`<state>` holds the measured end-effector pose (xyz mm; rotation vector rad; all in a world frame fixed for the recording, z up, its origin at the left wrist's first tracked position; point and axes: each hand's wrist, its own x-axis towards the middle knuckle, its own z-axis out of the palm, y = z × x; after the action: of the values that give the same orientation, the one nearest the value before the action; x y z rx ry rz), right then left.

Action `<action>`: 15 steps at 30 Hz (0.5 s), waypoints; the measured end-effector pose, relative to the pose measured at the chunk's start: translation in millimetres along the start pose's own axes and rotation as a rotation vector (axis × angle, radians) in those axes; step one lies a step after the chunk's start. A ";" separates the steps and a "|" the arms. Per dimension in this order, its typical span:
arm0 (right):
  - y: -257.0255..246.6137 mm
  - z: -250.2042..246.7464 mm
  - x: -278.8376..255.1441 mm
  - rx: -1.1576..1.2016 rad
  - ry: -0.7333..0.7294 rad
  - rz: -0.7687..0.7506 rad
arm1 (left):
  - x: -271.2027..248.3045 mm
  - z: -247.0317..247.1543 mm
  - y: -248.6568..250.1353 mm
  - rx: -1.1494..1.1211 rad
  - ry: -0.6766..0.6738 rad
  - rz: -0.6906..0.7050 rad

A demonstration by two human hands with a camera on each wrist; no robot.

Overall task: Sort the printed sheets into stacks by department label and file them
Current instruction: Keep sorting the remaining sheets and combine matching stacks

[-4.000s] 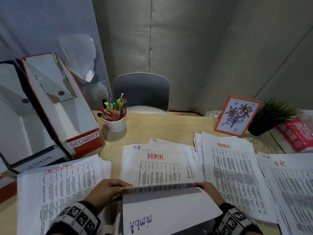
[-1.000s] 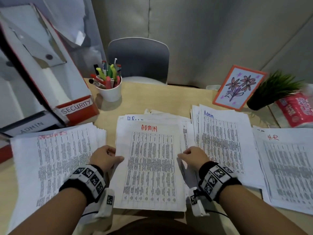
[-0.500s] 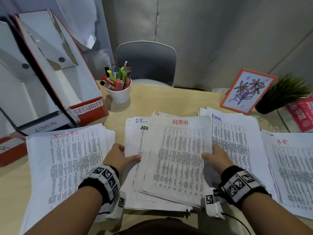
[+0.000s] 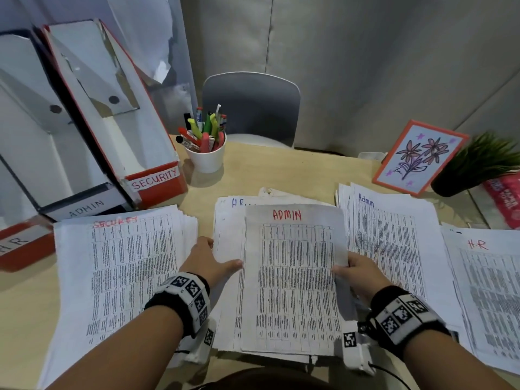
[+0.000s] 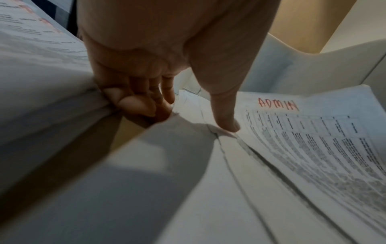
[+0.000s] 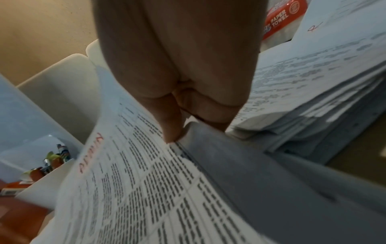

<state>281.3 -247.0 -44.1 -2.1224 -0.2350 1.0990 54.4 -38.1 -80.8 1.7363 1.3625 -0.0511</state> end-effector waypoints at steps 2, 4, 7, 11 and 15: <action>-1.5 0.5 -1.4 0.061 0.014 -0.033 | 0.9 0.8 -3.5 0.003 0.000 -0.013; -2.5 -2.5 -4.4 0.128 0.030 -0.060 | 1.1 2.7 -5.8 -0.028 0.013 -0.019; -3.3 -6.1 -9.4 0.304 -0.047 -0.031 | 1.9 3.2 -5.1 -0.028 0.027 -0.025; 0.2 -11.3 -10.8 0.362 -0.166 0.007 | 4.1 0.8 -2.3 0.040 0.025 -0.013; 2.3 -11.2 -7.0 0.365 -0.216 0.019 | 1.1 1.6 -2.5 0.030 0.040 -0.006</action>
<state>285.2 -257.7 -37.0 -1.6892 -0.1048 1.2764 53.7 -38.4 -83.9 1.7672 1.4029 -0.0406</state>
